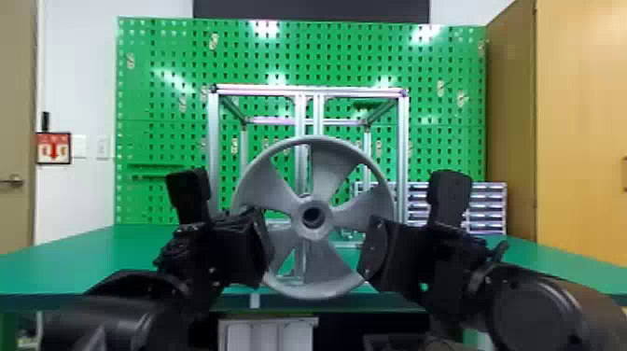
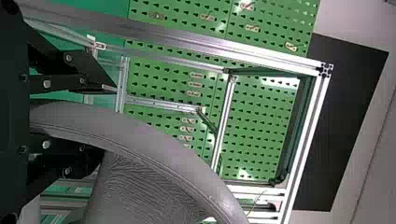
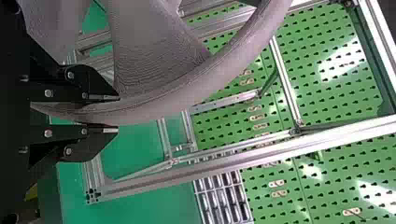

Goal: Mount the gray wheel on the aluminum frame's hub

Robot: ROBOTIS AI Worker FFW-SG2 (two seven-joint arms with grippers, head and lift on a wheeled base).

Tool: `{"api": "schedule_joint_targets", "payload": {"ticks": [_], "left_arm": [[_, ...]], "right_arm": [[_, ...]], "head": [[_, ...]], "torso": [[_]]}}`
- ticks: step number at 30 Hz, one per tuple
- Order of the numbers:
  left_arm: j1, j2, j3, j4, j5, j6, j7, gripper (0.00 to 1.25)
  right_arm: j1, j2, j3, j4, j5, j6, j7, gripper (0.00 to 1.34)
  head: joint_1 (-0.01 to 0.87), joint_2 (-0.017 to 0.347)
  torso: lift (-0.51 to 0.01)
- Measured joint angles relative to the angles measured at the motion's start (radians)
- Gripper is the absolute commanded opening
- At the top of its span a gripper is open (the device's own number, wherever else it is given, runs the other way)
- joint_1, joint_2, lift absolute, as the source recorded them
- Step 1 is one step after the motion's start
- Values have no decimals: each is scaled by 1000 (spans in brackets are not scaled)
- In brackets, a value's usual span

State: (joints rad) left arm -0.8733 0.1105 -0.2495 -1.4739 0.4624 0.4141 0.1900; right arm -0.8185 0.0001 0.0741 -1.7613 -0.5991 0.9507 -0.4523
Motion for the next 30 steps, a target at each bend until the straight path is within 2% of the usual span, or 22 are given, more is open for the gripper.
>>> {"api": "schedule_joint_targets", "payload": {"ticks": [12,22,30], "left_arm": [[-17,-5,-9,20,-3,-1,0,403],[-7,-7,-20,-27,-36,13,25,407],[-18,-8,-12,-24,-46,28,25,410]], "right_arm": [[-11,0,2,12,-12,7,-1,181],[-11,0,5,-23,-10,32,-6,181],[-17,0,5,-5,-6,33,-6,181]], "head": [[-5,6],[-5,6],[-5,6]], "torso": [[-499],[-499],[-499]]}}
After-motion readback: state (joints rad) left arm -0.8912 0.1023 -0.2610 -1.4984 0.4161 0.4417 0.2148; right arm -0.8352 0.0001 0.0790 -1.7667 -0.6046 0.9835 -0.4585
